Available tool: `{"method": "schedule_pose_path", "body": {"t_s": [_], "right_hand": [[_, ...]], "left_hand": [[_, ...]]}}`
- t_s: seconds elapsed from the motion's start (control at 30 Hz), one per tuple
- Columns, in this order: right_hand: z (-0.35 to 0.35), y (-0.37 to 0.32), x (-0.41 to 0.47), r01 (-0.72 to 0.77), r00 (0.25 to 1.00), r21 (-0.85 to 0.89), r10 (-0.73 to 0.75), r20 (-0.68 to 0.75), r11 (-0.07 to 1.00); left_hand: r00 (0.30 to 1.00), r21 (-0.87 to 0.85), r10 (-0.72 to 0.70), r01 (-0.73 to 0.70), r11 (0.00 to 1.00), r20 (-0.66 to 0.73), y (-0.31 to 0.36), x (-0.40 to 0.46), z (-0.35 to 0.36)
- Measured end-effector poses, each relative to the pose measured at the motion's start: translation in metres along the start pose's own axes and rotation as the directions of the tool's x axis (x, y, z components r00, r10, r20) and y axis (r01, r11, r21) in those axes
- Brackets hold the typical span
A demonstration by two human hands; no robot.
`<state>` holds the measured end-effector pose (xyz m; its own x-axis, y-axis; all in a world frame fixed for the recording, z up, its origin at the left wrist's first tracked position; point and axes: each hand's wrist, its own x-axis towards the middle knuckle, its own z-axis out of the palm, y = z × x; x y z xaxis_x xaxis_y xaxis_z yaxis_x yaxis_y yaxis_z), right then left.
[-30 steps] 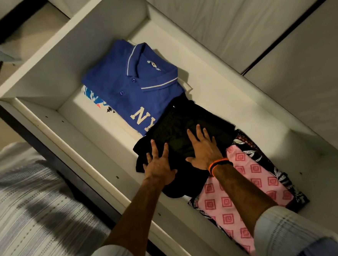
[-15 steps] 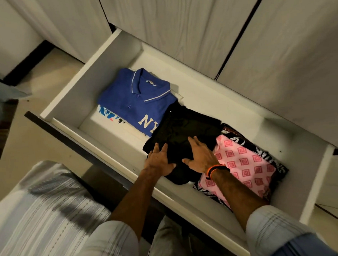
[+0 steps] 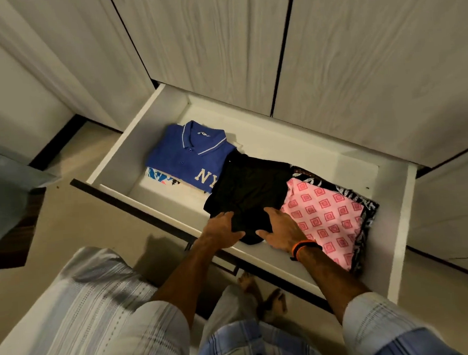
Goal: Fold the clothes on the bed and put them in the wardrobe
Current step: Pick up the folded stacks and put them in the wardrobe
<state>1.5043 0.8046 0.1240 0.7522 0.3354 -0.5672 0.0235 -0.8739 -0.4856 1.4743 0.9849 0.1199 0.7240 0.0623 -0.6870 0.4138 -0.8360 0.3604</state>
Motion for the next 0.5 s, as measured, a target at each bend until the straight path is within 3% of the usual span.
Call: {"method": "schedule_pose_path", "body": {"t_s": [0.33, 0.5], "right_hand": [[0.037, -0.006, -0.041, -0.110, 0.993, 0.075, 0.113, -0.035, 0.991], [0.051, -0.026, -0.042, -0.185, 0.972, 0.112, 0.198, -0.123, 0.976]], "left_hand": [[0.992, 0.146, 0.094, -0.105, 0.984, 0.078, -0.021, -0.009, -0.012], [0.980, 0.223, 0.170, -0.190, 0.956, 0.106, -0.044, 0.002, -0.026]]}}
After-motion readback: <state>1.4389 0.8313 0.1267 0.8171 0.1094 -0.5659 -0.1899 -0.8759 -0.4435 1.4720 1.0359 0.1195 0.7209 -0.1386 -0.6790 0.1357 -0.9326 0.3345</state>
